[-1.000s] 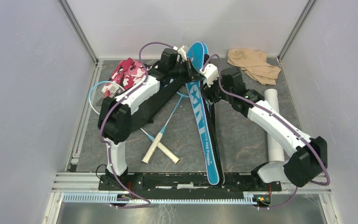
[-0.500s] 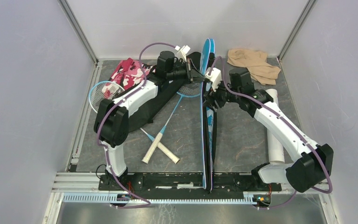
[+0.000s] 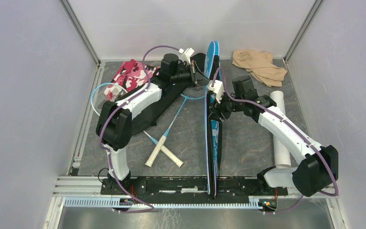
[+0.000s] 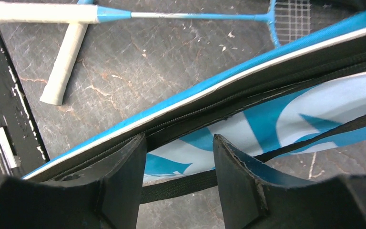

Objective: Pack up the badminton gear
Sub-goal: Open the racket bag at the center of the board.

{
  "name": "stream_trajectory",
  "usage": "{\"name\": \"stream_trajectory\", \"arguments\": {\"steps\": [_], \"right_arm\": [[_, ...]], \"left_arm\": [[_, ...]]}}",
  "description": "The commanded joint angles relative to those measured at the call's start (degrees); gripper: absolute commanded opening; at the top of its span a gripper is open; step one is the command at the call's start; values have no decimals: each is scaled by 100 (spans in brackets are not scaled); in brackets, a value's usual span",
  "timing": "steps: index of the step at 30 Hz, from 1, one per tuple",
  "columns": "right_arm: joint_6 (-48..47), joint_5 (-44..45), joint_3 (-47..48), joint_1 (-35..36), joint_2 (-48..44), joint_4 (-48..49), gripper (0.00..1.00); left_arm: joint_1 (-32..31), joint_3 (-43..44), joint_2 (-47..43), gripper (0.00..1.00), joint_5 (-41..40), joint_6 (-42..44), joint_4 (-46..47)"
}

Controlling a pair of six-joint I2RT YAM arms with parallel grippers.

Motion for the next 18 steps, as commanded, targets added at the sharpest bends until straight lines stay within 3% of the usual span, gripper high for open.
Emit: {"name": "stream_trajectory", "arguments": {"steps": [1,6,18], "right_arm": [[-210,-160,-205,-10,-83,-230,58],[-198,-186,-312,-19,-153,-218,57],[277,-718,-239,-32,53,83,72]], "left_arm": [[64,92,-309,2,36,-329,499],[86,73,-314,2,8,-372,520],[82,48,-223,2,-388,-549,458]]}}
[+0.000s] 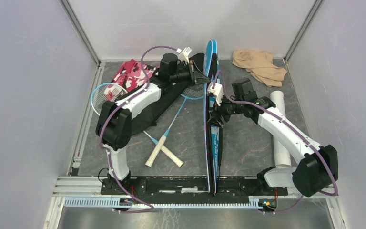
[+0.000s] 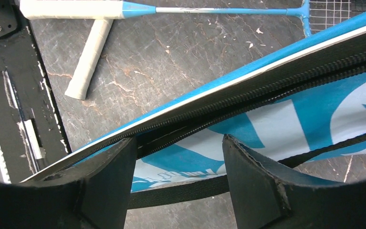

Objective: Pack up the badminton gear
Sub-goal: Open the racket bag at the center of the board.

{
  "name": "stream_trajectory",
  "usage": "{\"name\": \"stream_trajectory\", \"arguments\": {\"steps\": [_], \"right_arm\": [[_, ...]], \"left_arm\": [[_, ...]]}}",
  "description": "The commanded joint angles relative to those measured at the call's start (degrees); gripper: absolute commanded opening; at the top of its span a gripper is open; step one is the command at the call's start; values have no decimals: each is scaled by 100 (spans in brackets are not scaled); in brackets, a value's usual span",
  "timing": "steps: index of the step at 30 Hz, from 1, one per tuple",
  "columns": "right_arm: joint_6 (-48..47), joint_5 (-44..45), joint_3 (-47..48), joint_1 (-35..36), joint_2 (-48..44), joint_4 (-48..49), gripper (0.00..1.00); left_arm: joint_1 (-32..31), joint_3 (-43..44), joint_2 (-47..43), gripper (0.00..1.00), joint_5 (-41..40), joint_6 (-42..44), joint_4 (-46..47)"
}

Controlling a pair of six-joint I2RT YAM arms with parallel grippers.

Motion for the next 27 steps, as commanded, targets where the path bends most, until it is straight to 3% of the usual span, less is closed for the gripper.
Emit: {"name": "stream_trajectory", "arguments": {"steps": [1,6,10,14,27], "right_arm": [[266,-241,32,-18,97,189,73],[705,651,-17,-10,227,464,76],[855,1685,-109,-20,193,626,74],[884,2137,-159,-16,71,703,70],[743,11,-160,-13,179,731,56]], "left_arm": [[31,58,-212,2,-197,-413,445],[34,29,-170,2,-252,-727,489],[33,-63,-185,2,-215,-1021,660],[34,-136,-207,2,-223,-1092,691],[44,-147,-157,2,-201,-1038,811]]}}
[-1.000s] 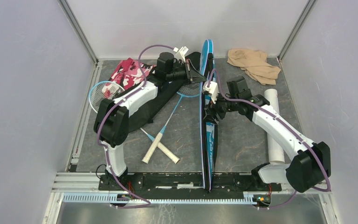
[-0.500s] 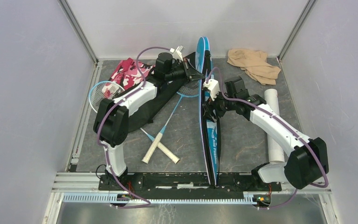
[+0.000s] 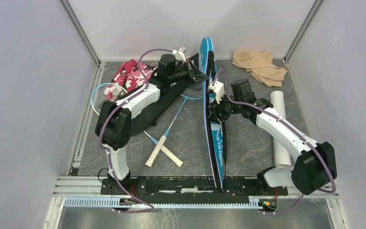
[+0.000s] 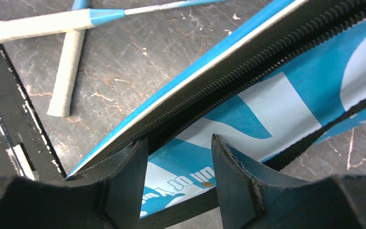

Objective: Pack up the badminton gear
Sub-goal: Open the racket bag at the center of the board.

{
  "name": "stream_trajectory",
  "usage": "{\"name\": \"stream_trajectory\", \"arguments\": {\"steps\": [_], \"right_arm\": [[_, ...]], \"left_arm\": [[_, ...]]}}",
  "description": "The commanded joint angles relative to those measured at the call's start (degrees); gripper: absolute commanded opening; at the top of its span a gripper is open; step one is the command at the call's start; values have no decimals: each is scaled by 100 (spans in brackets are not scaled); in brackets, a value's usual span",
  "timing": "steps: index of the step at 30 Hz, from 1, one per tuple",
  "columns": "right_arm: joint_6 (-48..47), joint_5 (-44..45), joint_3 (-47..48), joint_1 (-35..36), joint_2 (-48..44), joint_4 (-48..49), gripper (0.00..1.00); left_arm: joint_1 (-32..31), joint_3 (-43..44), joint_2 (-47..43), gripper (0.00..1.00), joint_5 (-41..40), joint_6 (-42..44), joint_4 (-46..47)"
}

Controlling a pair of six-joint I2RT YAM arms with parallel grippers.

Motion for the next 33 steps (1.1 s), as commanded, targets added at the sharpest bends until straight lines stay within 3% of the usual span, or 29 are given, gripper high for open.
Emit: {"name": "stream_trajectory", "arguments": {"steps": [1,7,11,14,19,23,25,33], "right_arm": [[-10,-728,84,-10,84,223,56],[175,-836,173,-19,203,332,48],[252,-886,212,-57,301,411,25],[350,-814,275,-212,340,438,1],[612,-383,250,-559,132,578,0],[691,83,226,-605,-112,631,0],[719,231,216,-608,-206,626,0],[810,663,146,-609,-353,596,0]], "left_arm": [[-6,-2,-167,2,161,-237,486],[-7,-165,-246,2,149,-254,586],[-3,-243,-299,2,136,-226,644],[-1,-312,-329,2,147,-150,736],[27,-349,-362,3,182,214,801],[51,-331,-341,9,224,580,792],[54,-326,-306,20,266,720,780],[54,-510,-226,42,260,982,772]]}}
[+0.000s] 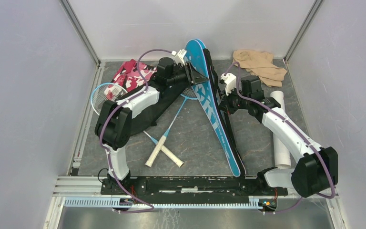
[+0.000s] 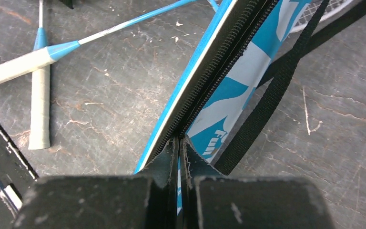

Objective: Pack up the badminton gear
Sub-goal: Open the racket bag at the center of the board.

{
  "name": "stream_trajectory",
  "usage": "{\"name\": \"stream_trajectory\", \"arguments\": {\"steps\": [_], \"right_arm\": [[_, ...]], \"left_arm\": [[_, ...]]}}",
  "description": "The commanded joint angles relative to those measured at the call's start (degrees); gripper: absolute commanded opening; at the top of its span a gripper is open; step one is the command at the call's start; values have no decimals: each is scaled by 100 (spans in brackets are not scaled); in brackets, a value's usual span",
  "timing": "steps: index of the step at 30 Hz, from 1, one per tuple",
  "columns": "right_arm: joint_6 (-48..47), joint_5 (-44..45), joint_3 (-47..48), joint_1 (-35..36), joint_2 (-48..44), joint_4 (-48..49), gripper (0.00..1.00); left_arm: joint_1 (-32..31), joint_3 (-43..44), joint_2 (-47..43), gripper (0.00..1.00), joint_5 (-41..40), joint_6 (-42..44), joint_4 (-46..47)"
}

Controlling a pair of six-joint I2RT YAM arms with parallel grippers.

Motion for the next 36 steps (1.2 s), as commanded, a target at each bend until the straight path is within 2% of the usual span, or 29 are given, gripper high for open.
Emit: {"name": "stream_trajectory", "arguments": {"steps": [1,13,23,26,33,36], "right_arm": [[127,388,128,-14,-187,318,0],[367,156,37,25,-45,559,0],[362,161,30,60,-66,574,0],[355,161,21,51,-65,580,0],[305,237,-25,62,-100,562,0],[289,244,-6,48,-125,543,0]], "left_arm": [[-48,-137,-227,44,194,412,159],[-394,-361,-397,57,19,491,-252],[-683,255,-186,59,-450,970,-1268],[-720,435,-126,55,-673,1146,-1591],[-752,589,-33,27,-732,1349,-1762],[-752,614,-17,23,-712,1409,-1759]]}}
